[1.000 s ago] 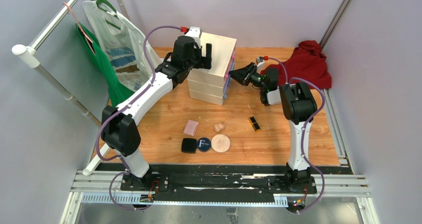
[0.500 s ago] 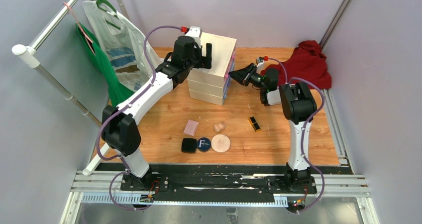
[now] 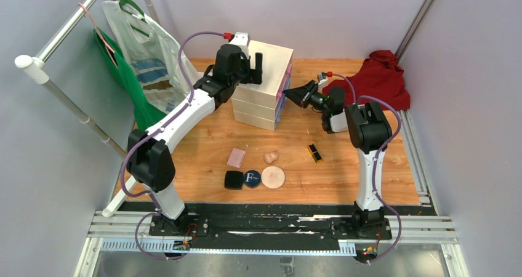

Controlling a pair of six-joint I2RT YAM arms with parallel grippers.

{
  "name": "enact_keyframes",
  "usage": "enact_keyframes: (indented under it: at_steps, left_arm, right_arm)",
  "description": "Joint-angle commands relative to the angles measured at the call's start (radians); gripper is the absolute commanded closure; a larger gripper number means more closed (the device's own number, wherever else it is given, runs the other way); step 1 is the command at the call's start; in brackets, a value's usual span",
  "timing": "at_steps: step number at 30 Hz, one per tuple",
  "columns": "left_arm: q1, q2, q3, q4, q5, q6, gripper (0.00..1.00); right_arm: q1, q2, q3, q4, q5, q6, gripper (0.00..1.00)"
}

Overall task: Organize the makeup
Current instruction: Open the drawer in the storage box.

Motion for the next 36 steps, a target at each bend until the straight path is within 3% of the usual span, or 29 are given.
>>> enact_keyframes:
  at_steps: [1,11,36]
  left_arm:
    - [0.0,0.056,-0.03,-0.112,-0.024,-0.02,0.02]
    - [0.008,0.074,-0.033,-0.116,-0.031,-0.043,0.02]
    - [0.027,0.08,-0.035,-0.117,-0.016,-0.054,0.02]
  right_arm:
    - [-0.032,-0.032,-0.059,0.105,-0.03,0.028,0.99]
    - [-0.098,-0.101,-0.151,0.186,-0.051,0.07,0.99]
    - [-0.195,-0.195,-0.344,0.165,-0.071,0.012,0.99]
